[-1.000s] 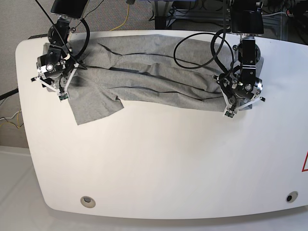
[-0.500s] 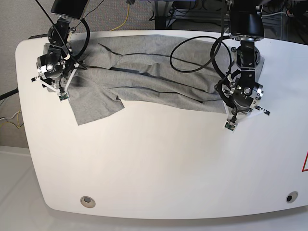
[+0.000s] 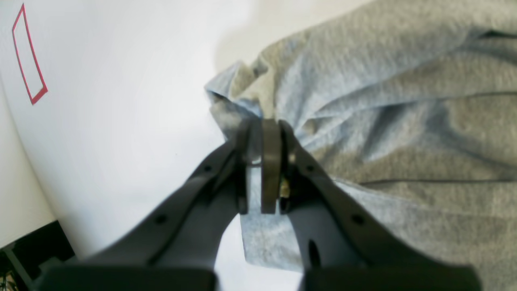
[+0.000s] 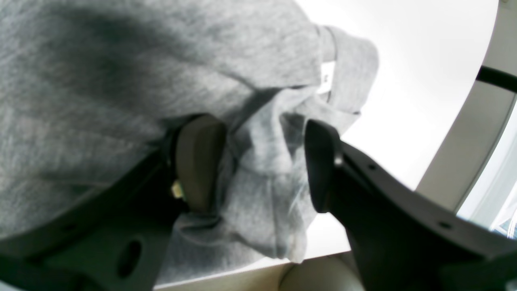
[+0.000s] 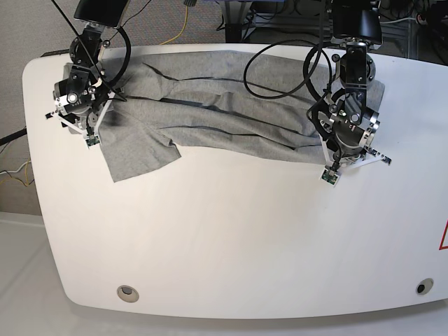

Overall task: Fold the T-shirt properly
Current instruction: 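Open the left gripper and release the hem corner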

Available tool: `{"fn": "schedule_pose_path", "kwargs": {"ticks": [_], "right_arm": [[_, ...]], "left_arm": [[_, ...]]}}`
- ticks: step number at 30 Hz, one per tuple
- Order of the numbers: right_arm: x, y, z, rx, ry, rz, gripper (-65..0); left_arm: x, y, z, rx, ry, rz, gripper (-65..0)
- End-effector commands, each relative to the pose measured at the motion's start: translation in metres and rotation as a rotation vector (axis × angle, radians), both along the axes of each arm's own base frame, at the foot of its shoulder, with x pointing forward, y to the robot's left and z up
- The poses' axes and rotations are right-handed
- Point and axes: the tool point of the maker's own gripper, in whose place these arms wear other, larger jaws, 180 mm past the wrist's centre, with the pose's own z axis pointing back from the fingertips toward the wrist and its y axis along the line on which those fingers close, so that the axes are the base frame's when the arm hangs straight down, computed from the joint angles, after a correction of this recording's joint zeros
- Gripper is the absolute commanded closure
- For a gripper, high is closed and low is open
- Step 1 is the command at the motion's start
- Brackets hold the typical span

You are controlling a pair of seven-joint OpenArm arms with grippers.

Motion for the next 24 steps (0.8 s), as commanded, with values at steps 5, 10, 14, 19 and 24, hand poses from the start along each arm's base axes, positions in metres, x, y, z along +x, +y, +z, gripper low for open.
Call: {"fn": "schedule_pose_path", "kwargs": {"ticks": [5,10,14,19,24], "right_arm": [[0.001,0.006,-0.001,0.023,0.000,0.015,-34.9],[0.001,0.006,-0.001,0.023,-0.002,0.015,-34.9],[0.002,0.006,-0.001,0.024,-0.002,0.015,-34.9],[-0.001,0.006,-0.008,0.034,0.021,0.010,-34.9],[0.001,0.006,-0.010,0.039,0.025,0.007,-34.6]], "left_arm": [[0.000,0.004,0.007,0.020,-0.024,0.005,-3.4],[-0.001,0.009,0.007,0.063,-0.011,-0.012,-3.4],[0.000,0.015,0.012,0.120,-0.008,-0.027,-3.4],[0.015,0.025,0.030,0.196,-0.042,-0.032,-3.6],[0.029,0.030,0.047,0.247,-0.075,-0.037,-9.3]]}}
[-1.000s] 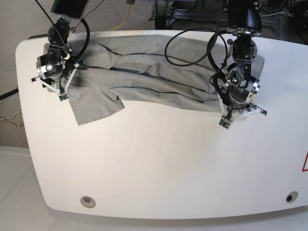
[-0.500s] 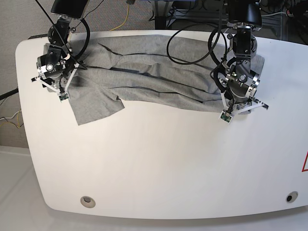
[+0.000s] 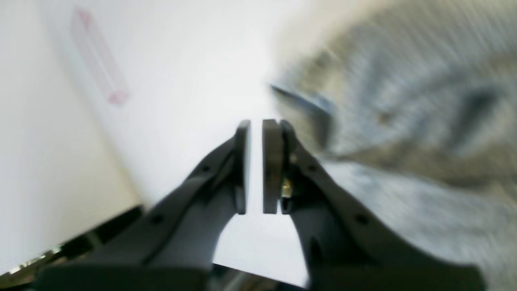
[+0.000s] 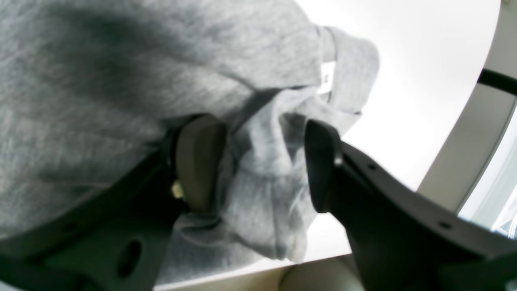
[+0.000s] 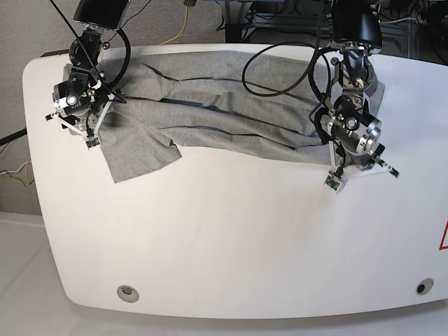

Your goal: Fold the T-shirt properly

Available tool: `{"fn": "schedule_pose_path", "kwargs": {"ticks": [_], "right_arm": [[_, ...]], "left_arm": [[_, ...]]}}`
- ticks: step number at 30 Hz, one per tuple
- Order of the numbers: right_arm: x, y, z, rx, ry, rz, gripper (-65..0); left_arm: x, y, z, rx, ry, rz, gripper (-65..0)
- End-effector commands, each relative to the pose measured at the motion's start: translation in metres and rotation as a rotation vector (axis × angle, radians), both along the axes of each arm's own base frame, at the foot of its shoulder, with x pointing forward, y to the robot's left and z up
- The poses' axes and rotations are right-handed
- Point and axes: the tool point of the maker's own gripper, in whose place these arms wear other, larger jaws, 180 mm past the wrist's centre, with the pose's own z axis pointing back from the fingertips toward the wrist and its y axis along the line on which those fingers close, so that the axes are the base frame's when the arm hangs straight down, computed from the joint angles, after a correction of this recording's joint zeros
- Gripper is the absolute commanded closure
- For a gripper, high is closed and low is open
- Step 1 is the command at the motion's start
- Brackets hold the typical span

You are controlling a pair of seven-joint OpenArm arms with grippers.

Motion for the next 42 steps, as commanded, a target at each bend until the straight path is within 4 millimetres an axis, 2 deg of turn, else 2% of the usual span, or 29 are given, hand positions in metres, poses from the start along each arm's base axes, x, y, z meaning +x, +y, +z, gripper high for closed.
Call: {"fn": "schedule_pose_path", "kwargs": {"ticks": [1,6,10,18,23,31,42], "right_arm": [[-0.003,0.006,-0.007,0.031,0.016,0.013,-34.6],[-0.003,0.007,-0.007,0.033,0.015,0.013,-34.6],[-0.003,0.007,-0.007,0.033,0.015,0.013,-34.6],[-0.003,0.006,-0.007,0.030,0.016,0.013,-34.6],[-0.002,0.006,-0.006,0.030,0.014,0.013,-34.6],[-0.002,0.006,-0.006,0.030,0.013,0.013,-34.6],[-0.002,0.005,-0.006,0.027,0.013,0.014,-34.6]], "left_arm": [[0.013,0.006,0.021,0.036,-0.061,0.005,-13.2],[0.022,0.005,0.031,0.037,-0.089,0.003,-31.9],[0.022,0.004,0.031,0.034,-0.089,-0.002,-39.6],[0.021,-0.017,0.023,-0.004,-0.074,-0.030,-40.0],[0.016,-0.026,0.005,-0.030,-0.025,-0.027,-40.0],[0.011,-0.027,-0.016,-0.038,0.040,-0.022,-40.0],[0.013,-0.024,-0.018,-0.034,0.038,-0.023,-40.1]]}}
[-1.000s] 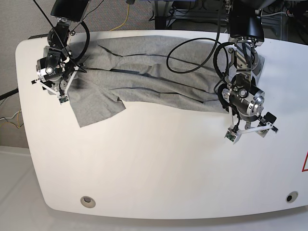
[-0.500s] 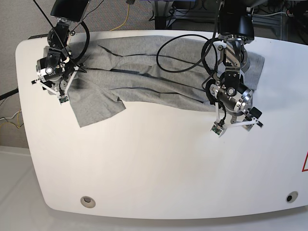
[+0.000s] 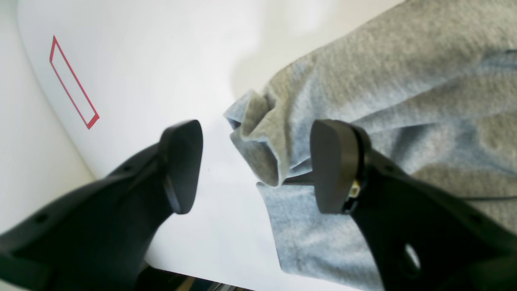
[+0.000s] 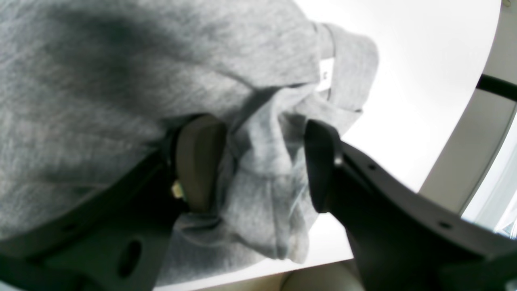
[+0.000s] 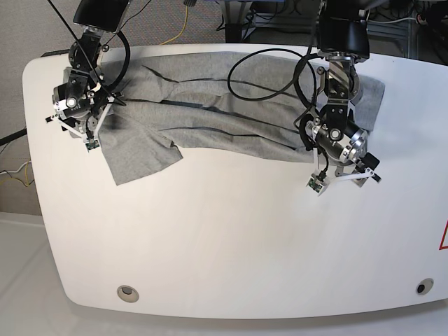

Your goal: Fold the T-shirt properly

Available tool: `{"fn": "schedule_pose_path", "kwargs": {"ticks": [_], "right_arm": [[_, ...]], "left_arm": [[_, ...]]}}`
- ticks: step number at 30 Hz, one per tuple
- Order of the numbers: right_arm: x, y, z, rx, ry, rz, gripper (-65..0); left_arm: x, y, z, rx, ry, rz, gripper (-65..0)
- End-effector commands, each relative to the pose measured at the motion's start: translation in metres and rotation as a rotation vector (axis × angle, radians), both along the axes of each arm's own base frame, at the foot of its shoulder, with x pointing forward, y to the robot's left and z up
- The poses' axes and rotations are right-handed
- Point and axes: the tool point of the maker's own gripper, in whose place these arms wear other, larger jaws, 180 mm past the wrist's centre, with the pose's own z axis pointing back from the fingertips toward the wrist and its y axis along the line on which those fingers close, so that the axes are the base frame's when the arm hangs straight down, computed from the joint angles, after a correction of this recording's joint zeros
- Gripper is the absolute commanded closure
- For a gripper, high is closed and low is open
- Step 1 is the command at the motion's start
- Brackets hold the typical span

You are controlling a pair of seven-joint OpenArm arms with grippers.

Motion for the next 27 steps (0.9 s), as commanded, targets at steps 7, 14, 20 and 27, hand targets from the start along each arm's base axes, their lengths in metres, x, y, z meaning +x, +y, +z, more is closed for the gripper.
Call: {"fn": "schedule_pose_path", "kwargs": {"ticks": [7,14,20,27], "right_arm": [[-0.004,0.005,-0.006,0.024,0.018,0.013,-34.8],[-0.004,0.004,-0.006,0.023,0.018,0.013,-34.9],[-0.004,0.004,-0.006,0.021,0.018,0.013,-34.9],[-0.004,0.004,-0.006,0.021,0.018,0.013,-34.9]], "left_arm": [[0.006,0.006,0.003,0.017,-0.009,0.011,-40.1],[0.008,0.016,-0.002,-0.006,-0.019,0.039,-40.1],[0.006,0.019,-0.013,-0.011,0.020,0.048,-40.1],[0.010,0.013,-0.016,-0.030,0.004,0.028,-40.1]]}}
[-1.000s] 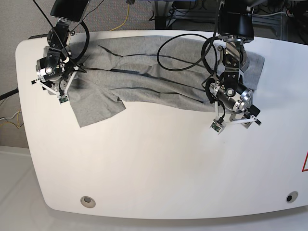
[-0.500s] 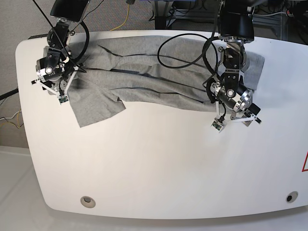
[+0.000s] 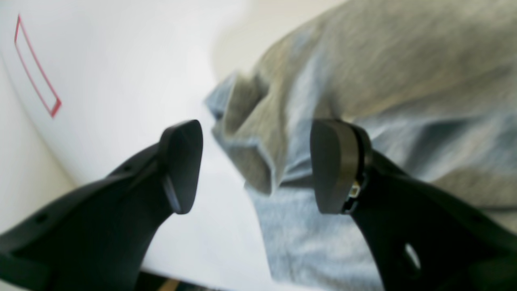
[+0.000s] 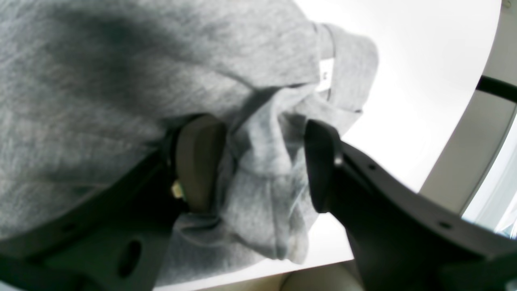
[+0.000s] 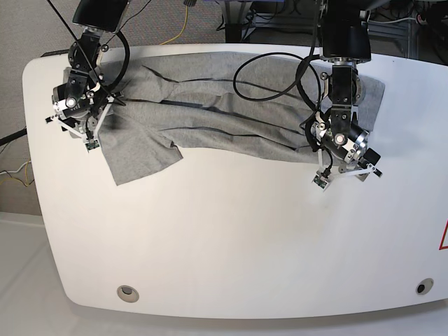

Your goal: Fold the T-shirt properly

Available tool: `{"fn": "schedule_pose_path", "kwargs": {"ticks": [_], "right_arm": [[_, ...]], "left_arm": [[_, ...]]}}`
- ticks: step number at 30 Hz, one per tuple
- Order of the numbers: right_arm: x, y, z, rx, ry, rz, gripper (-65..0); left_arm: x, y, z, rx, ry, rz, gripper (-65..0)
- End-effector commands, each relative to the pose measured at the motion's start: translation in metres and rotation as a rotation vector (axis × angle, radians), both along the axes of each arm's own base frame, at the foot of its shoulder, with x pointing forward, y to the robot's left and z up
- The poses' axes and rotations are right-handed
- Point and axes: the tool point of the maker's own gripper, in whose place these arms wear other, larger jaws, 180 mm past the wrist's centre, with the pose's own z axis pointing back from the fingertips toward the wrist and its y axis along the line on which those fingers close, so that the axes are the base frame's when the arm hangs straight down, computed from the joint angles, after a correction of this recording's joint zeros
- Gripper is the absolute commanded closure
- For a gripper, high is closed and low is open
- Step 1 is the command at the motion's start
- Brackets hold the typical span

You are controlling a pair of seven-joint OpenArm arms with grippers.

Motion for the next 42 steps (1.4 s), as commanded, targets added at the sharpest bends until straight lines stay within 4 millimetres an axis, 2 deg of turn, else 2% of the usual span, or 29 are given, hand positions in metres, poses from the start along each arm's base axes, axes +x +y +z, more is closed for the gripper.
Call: {"fn": "schedule_pose_path", "kwargs": {"ticks": [1,13,15,21,24,34,42], "right_arm": [[-0.004,0.005,-0.006,0.022,0.020,0.011,-34.9],[-0.004,0.005,-0.006,0.022,0.020,0.011,-34.9],[-0.004,0.005,-0.006,0.022,0.020,0.011,-34.8],[-0.005,0.005,-0.007,0.022,0.023,0.011,-34.8],[-0.005,0.005,-0.007,0.022,0.023,0.011,-34.6],[-0.006,0.005,-0.007,0.022,0.025,0.011,-34.6],[-0.005,0.005,-0.007,0.022,0.023,0.011,-34.6]], "left_arm": [[0.013,-0.001,0.013,-0.001,-0.057,-0.008,-40.1],[0.016,-0.005,0.014,-0.016,-0.074,-0.021,-39.3],[0.017,-0.005,0.014,-0.019,-0.079,-0.023,-35.5],[0.016,-0.005,0.012,-0.019,-0.071,-0.022,-12.2],[0.013,-0.004,0.003,-0.020,-0.042,-0.019,-5.4],[0.006,0.014,-0.014,-0.050,-0.018,0.034,-4.4],[0.005,0.019,-0.013,-0.047,-0.021,0.051,-4.3]]}}
